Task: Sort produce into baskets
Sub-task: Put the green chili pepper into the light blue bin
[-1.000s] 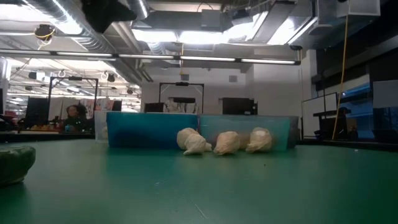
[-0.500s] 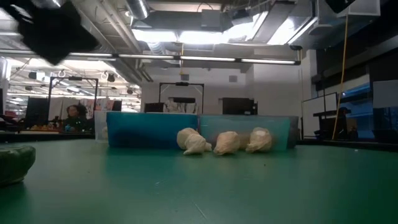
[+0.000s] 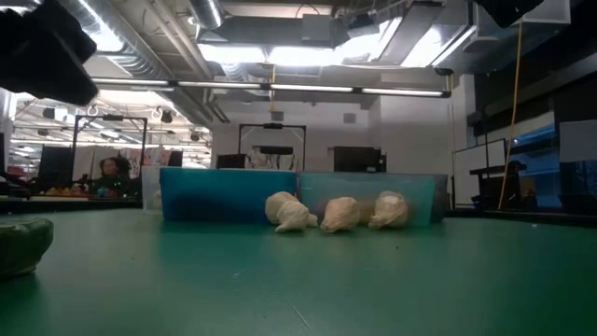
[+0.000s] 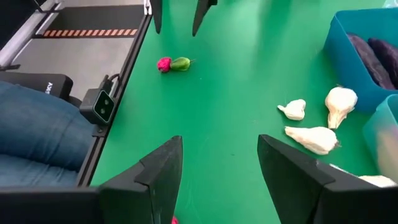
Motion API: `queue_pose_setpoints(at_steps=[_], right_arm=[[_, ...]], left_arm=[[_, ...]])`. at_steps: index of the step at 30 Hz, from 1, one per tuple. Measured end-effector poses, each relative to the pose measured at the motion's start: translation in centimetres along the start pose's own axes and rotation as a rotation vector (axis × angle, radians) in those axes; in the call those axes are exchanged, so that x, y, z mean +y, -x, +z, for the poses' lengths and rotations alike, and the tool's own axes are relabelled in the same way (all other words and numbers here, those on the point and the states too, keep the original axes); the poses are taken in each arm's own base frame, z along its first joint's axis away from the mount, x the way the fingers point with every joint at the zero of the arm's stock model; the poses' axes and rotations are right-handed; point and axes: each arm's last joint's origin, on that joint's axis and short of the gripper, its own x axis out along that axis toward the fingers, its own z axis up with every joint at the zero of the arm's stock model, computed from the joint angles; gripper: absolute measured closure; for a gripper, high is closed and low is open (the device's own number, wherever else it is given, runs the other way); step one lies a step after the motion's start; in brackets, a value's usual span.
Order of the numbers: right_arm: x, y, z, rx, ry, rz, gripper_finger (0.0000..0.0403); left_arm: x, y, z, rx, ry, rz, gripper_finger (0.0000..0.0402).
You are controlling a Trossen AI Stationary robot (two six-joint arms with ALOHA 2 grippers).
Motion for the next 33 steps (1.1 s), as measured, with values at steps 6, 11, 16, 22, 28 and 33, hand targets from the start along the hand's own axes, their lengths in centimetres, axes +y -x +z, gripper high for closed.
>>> queue_pose_setpoints(at_steps=[6, 11, 16, 22, 28, 33], right_arm=[[0.0, 0.0, 0.0, 0.001, -0.004, 0.0, 0.0194], [0.0, 0.0, 0.0, 0.001, -0.004, 0.0, 0.0194], [0.0, 0.0, 0.0, 0.0, -0.005, 0.0, 0.0194], [0.0, 0.0, 0.0, -0.001, -0.011, 0.0, 0.0194], [0.0, 0.0, 0.0, -0.001, -0.032, 0.0, 0.0194], [0.0, 0.0, 0.0, -0.001, -0.032, 0.0, 0.0194]], left_arm=[[0.2, -1.2, -0.9, 0.035, -0.067, 0.024, 0.0119], [0.3, -2.6, -2.8, 0.112, -0.082, 0.033, 0.0119], [0.7, -3.6, -3.7, 0.14, -0.106, 0.062, 0.0119], [1.6, -4.1, -3.7, 0.158, -0.164, 0.077, 0.0119], [2.9, -5.0, -3.4, 0.175, -0.144, 0.039, 0.0122], [3.2, -5.2, -3.2, 0.176, -0.17, 0.025, 0.0146]])
